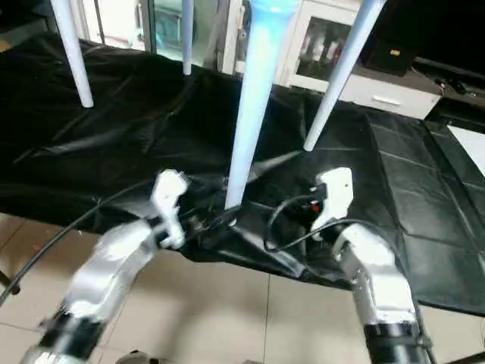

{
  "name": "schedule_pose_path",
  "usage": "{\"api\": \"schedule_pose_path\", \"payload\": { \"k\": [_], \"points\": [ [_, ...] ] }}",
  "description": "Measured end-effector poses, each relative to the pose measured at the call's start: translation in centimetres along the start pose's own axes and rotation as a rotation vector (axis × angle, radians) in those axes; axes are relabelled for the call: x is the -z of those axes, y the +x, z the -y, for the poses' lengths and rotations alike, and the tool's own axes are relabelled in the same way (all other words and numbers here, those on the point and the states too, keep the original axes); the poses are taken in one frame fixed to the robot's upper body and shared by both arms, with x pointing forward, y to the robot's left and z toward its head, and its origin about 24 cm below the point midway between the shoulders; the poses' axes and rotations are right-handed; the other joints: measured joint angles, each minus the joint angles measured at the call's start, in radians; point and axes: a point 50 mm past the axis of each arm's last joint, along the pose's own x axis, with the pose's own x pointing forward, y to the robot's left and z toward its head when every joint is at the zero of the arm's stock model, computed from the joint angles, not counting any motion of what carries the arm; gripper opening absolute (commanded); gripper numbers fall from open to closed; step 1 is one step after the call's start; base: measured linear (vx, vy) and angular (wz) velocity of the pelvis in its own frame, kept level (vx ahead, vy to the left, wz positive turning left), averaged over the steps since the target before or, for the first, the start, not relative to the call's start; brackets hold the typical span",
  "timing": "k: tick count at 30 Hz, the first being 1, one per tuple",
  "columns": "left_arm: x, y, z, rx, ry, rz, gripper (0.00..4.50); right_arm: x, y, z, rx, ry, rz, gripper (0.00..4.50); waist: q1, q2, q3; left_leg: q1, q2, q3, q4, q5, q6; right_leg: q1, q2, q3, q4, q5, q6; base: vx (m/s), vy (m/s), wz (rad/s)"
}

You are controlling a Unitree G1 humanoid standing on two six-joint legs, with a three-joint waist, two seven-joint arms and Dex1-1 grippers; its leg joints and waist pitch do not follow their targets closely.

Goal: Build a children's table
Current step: Flip table

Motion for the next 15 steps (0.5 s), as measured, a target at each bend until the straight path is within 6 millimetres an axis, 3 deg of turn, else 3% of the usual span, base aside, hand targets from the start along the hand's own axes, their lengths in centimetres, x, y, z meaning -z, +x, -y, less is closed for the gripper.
{"api": "schedule_pose_path", "payload": {
  "k": [4, 8, 12, 15],
  "points": [
    [0.1, -2.3, -0.5, -0.039, -0.004, 0.000, 4.09, -0.1, 0.0, 0.2, -0.054, -0.020, -0.027, 3.64, -0.001, -0.003, 0.000, 0.000, 0.000, 0.000, 0.000, 0.000, 0.000, 0.000, 0.000, 0.000, 0.000, 0.000, 0.000, 0.000, 0.000, 0.00],
    [0.6, -6.0, -0.4, -0.099, -0.022, -0.038, 4.09, 0.7, -0.3, -0.8, -0.242, -0.017, -0.141, 3.64, -0.013, -0.011, 0.001, 0.000, 0.000, 0.000, -0.002, 0.000, 0.000, -0.001, 0.000, 0.000, -0.001, 0.000, 0.000, 0.000, 0.000, 0.00],
    [0.2, -8.9, -0.1, -0.147, -0.003, -0.064, 4.09, 1.6, -1.4, -3.2, -0.489, 0.049, -0.241, 3.64, -0.013, -0.014, 0.002, -0.001, 0.000, -0.001, -0.003, 0.000, 0.000, 0.000, 0.001, -0.001, -0.005, -0.001, 0.001, 0.000, 0.000, 0.00],
    [-0.5, -9.7, 0.2, -0.160, 0.016, -0.050, 4.09, 1.3, -1.1, -4.4, -0.586, 0.078, -0.240, 3.64, -0.018, -0.016, 0.002, 0.000, 0.000, -0.001, -0.003, 0.000, 0.000, 0.003, 0.001, -0.001, -0.010, -0.001, 0.001, 0.000, 0.000, 0.00]
  ]
}}
